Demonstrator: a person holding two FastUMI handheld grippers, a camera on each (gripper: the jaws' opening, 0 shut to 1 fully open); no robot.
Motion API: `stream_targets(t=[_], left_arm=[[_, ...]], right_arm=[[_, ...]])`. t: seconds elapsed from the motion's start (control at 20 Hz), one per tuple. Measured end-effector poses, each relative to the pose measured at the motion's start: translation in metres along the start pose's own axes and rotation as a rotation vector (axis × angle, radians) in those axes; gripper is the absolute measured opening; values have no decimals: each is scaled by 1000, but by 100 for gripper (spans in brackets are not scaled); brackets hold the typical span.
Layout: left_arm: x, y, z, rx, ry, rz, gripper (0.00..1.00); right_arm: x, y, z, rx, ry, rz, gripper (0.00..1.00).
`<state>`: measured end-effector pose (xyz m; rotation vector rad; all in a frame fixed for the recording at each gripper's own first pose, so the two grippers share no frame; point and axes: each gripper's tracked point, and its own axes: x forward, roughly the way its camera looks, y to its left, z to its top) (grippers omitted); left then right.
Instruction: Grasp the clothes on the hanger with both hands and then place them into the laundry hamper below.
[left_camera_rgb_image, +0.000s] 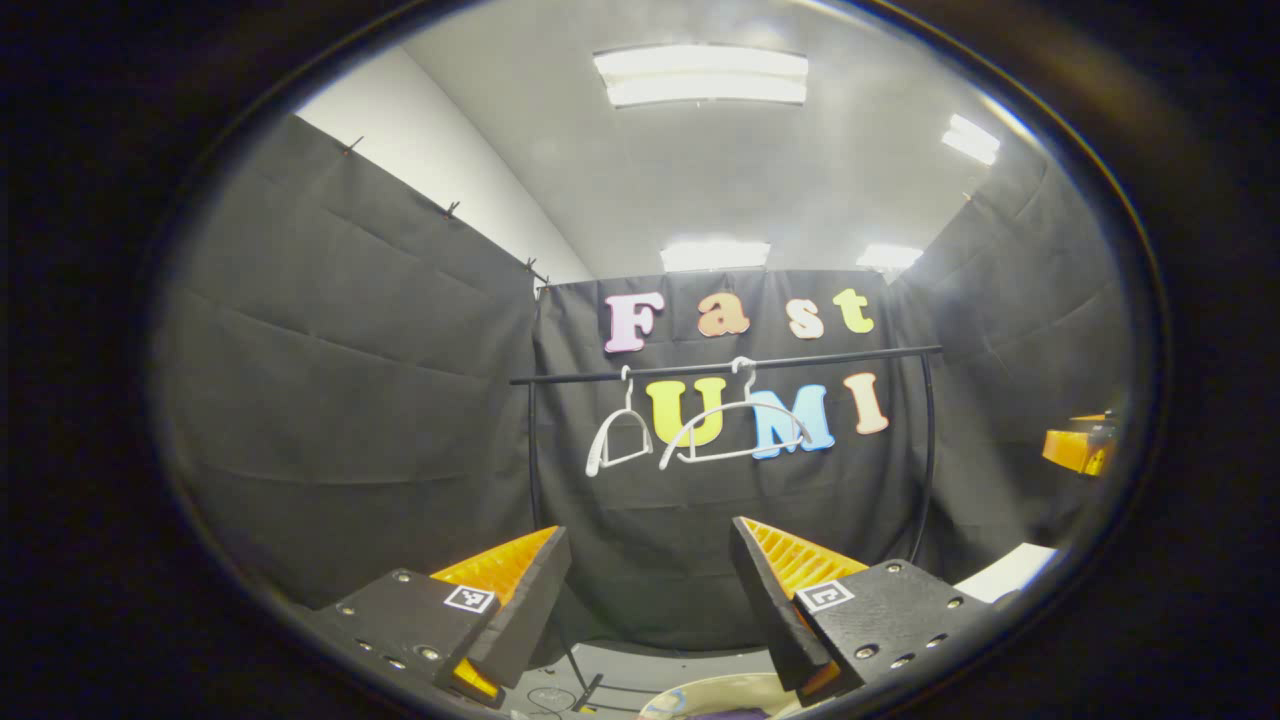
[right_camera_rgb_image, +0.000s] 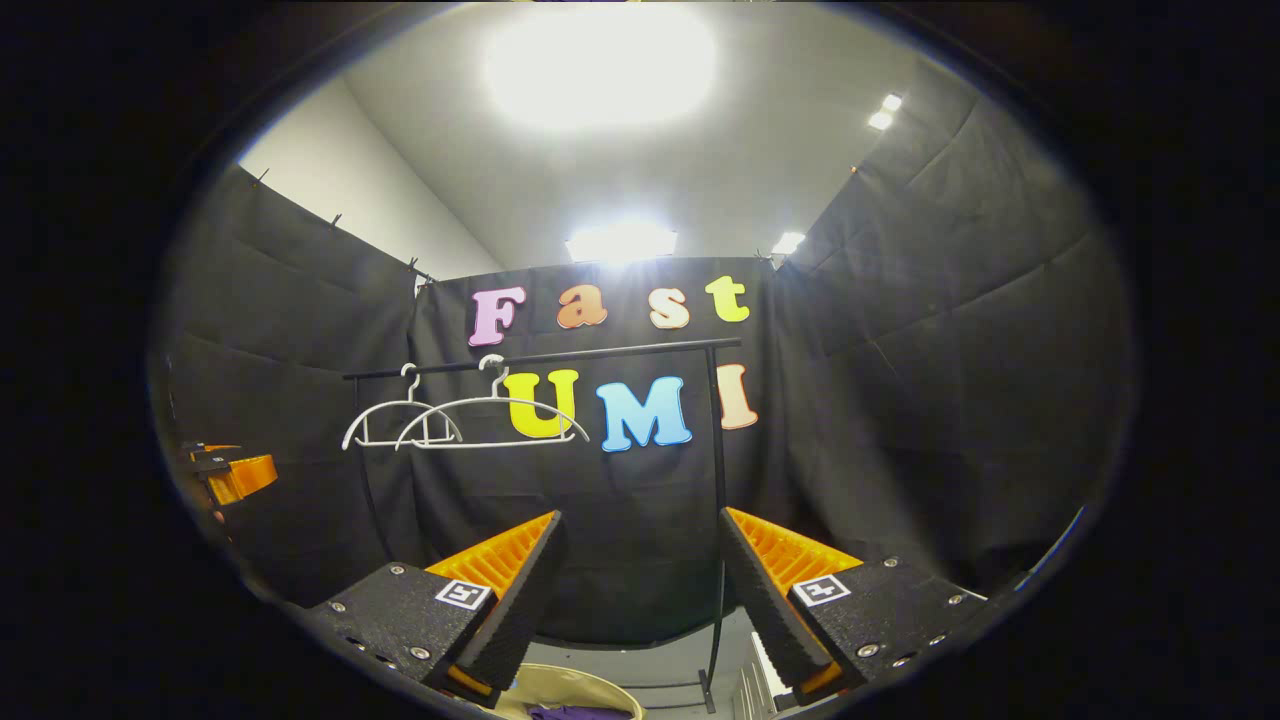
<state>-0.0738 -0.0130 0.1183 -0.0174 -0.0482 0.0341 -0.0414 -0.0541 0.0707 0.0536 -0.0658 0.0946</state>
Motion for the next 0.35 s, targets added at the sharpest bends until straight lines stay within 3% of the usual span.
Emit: stream_targets(t=[0.05,0.3,0.35], left_arm=[[-3,-2,0,1,0,-3,97],[-13,-4,7,23,-7,8,97],[-12,-4,6,19,-7,10,88]], right_arm=[[-2,-1,1,6,-4,0,92],[-5,-7,4,12,-15,-8,92],[-5,-7,4,9,-15,-8,94]])
